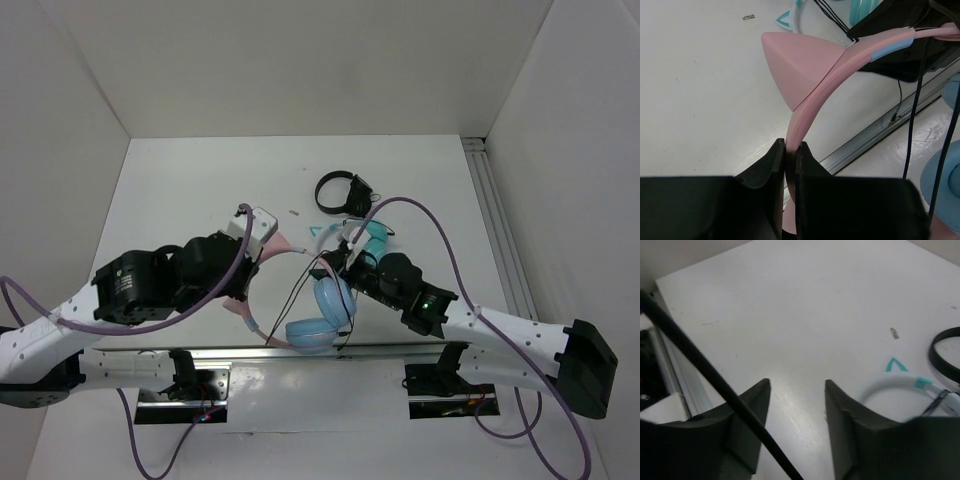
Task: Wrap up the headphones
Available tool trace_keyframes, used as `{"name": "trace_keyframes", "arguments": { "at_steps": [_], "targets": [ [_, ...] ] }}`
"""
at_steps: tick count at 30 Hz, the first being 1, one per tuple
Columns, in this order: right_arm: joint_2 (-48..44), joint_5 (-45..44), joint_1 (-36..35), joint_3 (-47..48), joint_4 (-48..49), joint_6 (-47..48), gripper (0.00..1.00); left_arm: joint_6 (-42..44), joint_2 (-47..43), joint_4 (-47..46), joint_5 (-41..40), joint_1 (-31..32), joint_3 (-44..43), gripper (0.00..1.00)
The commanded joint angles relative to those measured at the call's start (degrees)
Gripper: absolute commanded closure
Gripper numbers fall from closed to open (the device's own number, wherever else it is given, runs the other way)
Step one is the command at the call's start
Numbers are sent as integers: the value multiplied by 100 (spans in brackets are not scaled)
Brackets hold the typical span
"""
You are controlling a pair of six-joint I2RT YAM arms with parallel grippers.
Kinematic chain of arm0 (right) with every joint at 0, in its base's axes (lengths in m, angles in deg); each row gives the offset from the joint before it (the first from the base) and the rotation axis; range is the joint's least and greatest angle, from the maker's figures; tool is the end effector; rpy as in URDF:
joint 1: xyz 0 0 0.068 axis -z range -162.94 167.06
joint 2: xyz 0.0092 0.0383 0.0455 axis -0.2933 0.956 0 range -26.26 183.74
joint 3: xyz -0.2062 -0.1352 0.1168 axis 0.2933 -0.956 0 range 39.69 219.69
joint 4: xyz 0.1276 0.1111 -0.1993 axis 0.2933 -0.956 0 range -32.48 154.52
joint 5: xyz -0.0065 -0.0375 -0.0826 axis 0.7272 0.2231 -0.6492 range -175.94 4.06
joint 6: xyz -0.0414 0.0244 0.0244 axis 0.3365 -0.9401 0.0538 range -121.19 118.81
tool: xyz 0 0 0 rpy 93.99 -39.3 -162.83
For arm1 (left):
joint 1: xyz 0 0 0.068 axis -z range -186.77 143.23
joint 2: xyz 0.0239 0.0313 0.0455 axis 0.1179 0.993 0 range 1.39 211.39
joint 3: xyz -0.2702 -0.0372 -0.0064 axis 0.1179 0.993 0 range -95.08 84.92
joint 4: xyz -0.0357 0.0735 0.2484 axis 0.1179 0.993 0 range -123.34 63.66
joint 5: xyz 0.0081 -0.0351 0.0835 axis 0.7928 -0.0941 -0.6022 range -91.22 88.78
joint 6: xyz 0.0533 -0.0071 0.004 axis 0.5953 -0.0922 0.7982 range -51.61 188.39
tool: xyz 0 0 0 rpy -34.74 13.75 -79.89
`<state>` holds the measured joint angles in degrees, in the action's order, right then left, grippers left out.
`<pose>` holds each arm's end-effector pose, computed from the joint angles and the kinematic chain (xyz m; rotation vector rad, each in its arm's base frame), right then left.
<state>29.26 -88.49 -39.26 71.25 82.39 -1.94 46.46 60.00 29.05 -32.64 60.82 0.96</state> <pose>0.1276 0.1886 0.2748 -0.7744 1.5444 0.7078 0.0787 -0.1424 0.4352 0.5454 2.0559 -0.3183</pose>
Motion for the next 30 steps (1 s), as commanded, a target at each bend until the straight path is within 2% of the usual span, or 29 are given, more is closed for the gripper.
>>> {"name": "trace_keyframes", "arguments": {
  "at_steps": [1, 9, 16, 19, 23, 26, 30],
  "targets": [
    [370, 614, 50, -26, 1024, -275, 40, -364, -104, -236, 48, 26, -322, 100],
    [1205, 807, 120, -307, 1833, -504, 38, -1058, -104, 54, -803, 26, -963, 100],
    [2163, 1124, 173, -711, 2712, -874, 43, -1330, -421, -25, -1252, 26, -1017, 100],
    [2270, 1256, 173, -861, 3073, -1093, 45, -1393, -421, -25, -1384, 26, -1017, 100],
    [2664, 1257, 226, -1072, 3687, -1225, 46, -1445, -473, -25, -1446, 26, -964, 100],
    [3006, 1196, 226, -941, 3742, -1225, 46, -1507, -526, -25, -1446, 26, -964, 100],
    [3209, 721, 226, -764, 3811, -1278, 41, -1620, -526, 28, -1569, 26, -964, 100]
  ]
}}
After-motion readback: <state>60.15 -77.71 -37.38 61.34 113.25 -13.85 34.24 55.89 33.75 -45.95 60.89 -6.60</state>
